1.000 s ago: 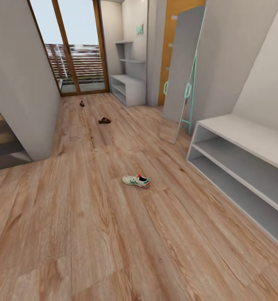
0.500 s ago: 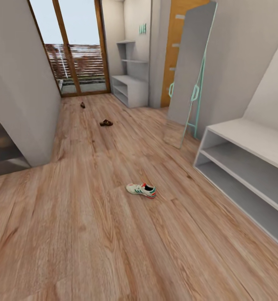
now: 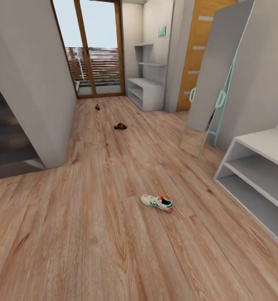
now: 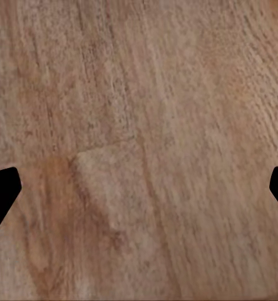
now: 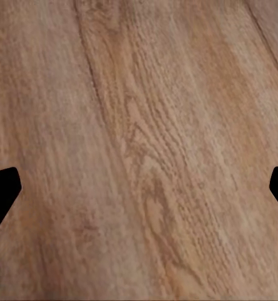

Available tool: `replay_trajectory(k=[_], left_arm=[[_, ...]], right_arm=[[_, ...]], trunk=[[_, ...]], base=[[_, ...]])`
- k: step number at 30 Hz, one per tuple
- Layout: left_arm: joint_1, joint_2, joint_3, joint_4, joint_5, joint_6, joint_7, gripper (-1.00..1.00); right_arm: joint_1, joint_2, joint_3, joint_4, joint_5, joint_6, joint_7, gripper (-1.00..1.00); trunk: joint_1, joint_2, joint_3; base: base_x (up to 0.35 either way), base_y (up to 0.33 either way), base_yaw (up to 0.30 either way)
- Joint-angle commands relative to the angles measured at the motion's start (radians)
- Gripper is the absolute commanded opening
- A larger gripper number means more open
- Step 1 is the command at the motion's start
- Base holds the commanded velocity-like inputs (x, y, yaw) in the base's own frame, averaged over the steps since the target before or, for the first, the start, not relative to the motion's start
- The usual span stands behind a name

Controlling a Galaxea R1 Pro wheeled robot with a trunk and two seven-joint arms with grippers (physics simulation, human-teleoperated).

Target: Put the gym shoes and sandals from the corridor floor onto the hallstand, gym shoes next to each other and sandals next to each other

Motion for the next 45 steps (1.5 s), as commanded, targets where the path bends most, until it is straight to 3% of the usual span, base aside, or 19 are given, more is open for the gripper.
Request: replay_trajectory(k=[1,37,45], left_arm=[[-0.001,0.0,0.0,0.001,0.002,-0.003,0.001,1.0],[-0.001,-0.004,-0.002,0.001,0.002,-0.004,0.001,1.0],[-0.001,-0.003,-0.002,0.001,0.002,-0.004,0.001,1.0]], right_arm=[[0.0,0.0,0.001,0.0,-0.001,-0.003,0.0,1.0],[0.0,0.0,0.004,0.0,-0.002,-0.003,0.002,1.0],[-0.001,0.0,0.004,0.0,-0.002,-0.002,0.001,1.0]], trunk=[[0.0,0.0,0.0],[0.0,0.0,0.037],[0.0,0.0,0.039]], base=[[0.3,0.134,0.213],[0.301,0.131,0.212],[0.315,0.101,0.049]])
